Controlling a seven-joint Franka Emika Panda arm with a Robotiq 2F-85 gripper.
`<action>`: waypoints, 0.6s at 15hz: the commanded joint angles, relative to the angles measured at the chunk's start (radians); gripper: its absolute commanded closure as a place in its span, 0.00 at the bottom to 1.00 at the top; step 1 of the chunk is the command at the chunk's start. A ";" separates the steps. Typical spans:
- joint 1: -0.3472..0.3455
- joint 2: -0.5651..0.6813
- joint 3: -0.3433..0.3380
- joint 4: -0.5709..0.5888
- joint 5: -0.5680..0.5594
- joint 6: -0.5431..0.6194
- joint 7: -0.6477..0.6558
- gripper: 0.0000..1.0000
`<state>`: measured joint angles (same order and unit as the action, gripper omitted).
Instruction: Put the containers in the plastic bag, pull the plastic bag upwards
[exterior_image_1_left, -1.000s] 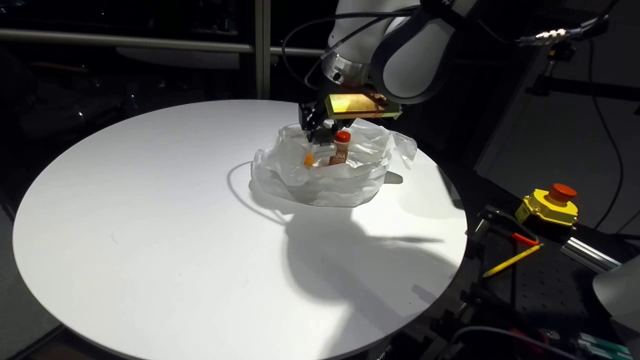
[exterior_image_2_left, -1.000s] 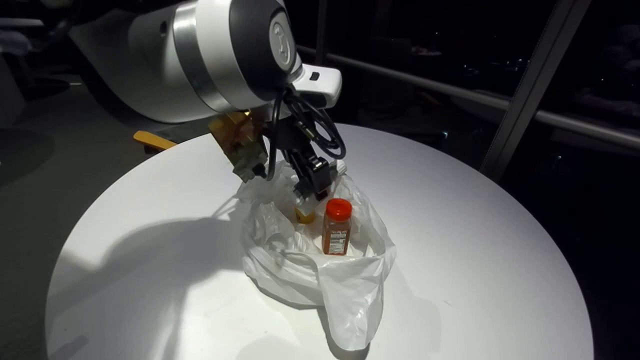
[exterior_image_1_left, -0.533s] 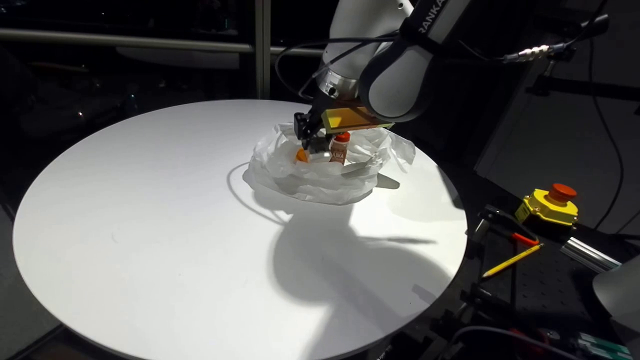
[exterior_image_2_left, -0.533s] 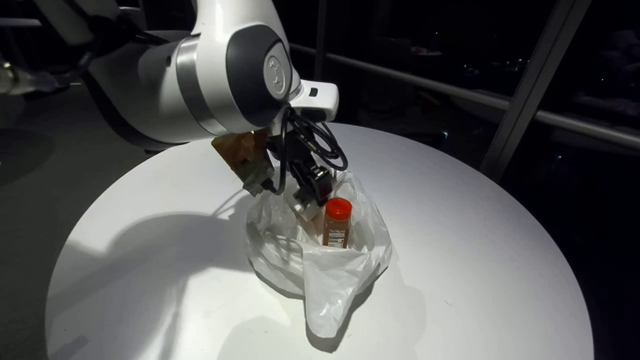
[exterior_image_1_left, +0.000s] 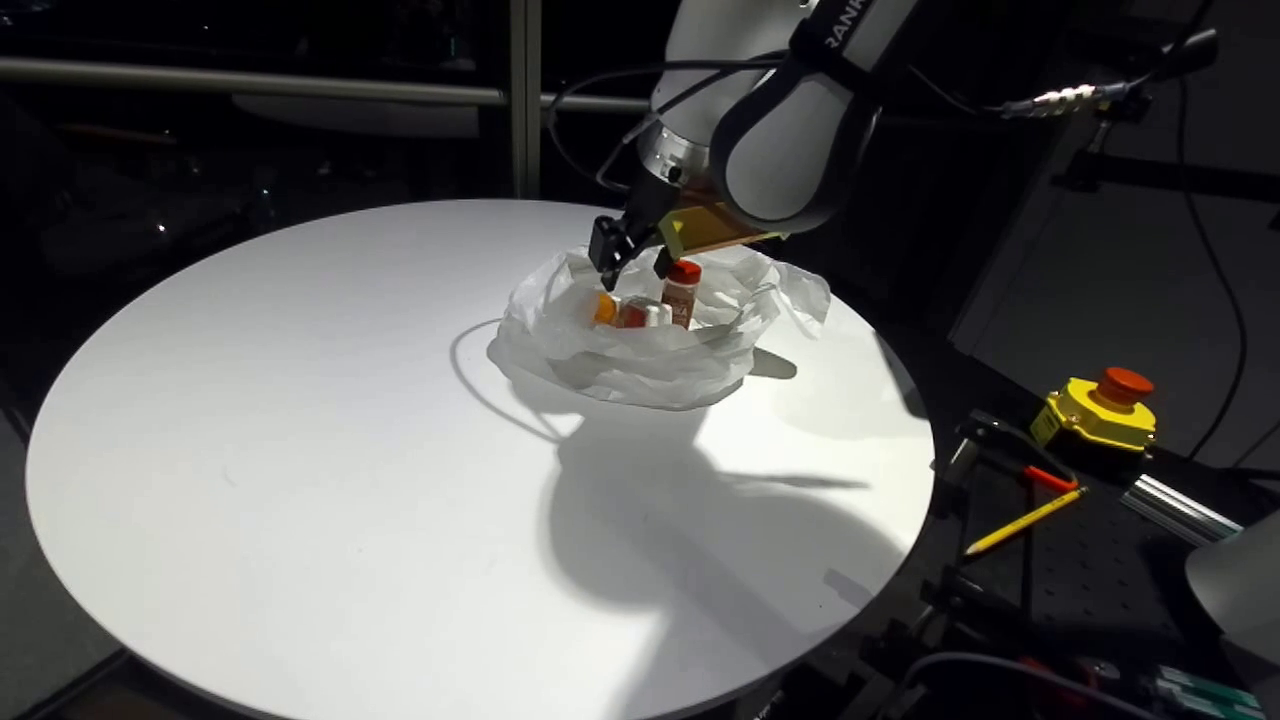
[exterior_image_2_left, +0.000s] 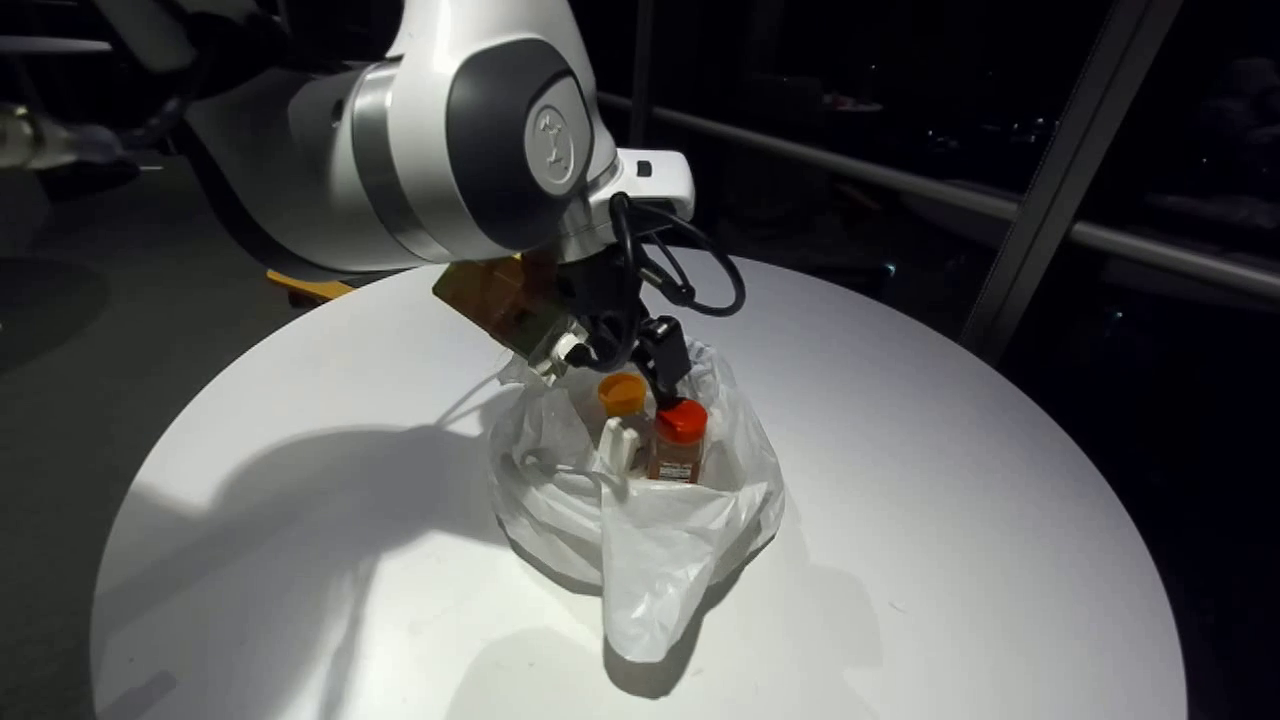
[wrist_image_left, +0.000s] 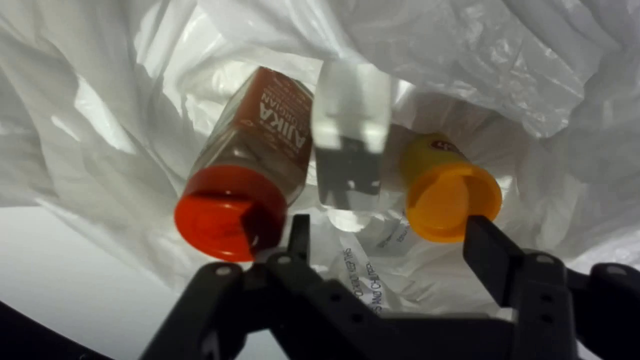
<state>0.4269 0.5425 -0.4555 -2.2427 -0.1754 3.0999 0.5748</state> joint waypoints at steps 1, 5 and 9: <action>-0.003 -0.059 0.012 -0.027 0.058 0.000 -0.105 0.00; -0.025 -0.175 0.053 -0.062 0.076 -0.128 -0.175 0.00; -0.133 -0.332 0.199 -0.051 0.103 -0.487 -0.243 0.00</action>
<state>0.4112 0.3655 -0.4045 -2.2704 -0.1275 2.8049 0.4317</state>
